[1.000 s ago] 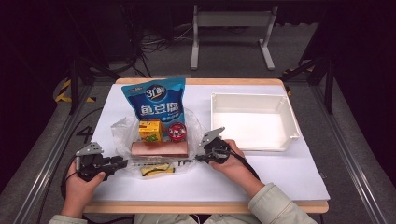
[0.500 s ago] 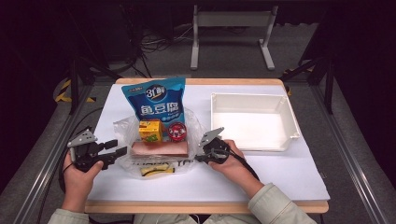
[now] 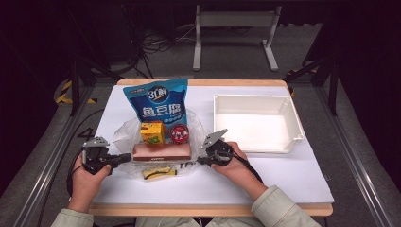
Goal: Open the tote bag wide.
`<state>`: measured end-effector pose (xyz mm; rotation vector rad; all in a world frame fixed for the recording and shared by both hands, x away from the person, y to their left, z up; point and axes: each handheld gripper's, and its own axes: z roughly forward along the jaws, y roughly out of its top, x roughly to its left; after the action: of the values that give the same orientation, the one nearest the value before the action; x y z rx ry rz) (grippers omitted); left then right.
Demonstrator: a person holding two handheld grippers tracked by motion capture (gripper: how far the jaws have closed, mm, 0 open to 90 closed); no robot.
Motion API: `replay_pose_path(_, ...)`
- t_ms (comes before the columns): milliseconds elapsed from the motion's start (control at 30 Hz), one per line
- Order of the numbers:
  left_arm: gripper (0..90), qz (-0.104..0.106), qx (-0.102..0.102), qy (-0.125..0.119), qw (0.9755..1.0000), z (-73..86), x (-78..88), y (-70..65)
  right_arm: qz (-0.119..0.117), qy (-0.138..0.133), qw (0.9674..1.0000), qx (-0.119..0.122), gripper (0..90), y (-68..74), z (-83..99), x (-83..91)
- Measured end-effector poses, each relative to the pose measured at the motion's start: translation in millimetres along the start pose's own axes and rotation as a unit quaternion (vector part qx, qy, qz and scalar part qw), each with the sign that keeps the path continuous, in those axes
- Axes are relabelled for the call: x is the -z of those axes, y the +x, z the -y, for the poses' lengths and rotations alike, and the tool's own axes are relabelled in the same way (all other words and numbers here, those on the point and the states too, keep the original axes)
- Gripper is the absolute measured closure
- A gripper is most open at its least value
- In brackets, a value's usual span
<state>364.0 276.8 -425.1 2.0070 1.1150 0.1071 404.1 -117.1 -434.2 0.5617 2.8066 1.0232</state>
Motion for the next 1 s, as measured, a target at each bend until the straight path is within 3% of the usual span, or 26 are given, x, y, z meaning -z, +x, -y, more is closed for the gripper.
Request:
replay_pose_path(300, 90.0, -0.026, -0.007, 0.053, 0.9982, 9.1, -13.2, 1.8, 0.002, -0.004, 1.0000, -0.002, 86.9, -0.6, 0.7, 2.1)
replay_pose_path(400, 90.0, -0.046, -0.012, 0.055, 0.9974, 8.8, -15.9, 2.1, 0.004, -0.005, 1.0000, -0.001, 87.0, -0.9, 1.0, 2.9)
replay_pose_path(667, 90.0, -0.046, -0.012, 0.042, 0.9980, 8.1, -21.4, 6.4, 0.009, -0.002, 0.9999, -0.013, 86.7, -4.1, 4.8, 6.1)
replay_pose_path(867, 89.9, -0.037, -0.009, 0.030, 0.9988, 9.4, -20.7, 7.6, 0.019, -0.021, 0.9995, -0.016, 76.0, -3.3, 5.1, 14.0)
replay_pose_path(1000, 89.8, -0.035, -0.011, 0.027, 0.9990, 9.5, -20.0, 6.5, 0.037, -0.048, 0.9980, -0.014, 60.2, -1.1, 4.0, 21.5)
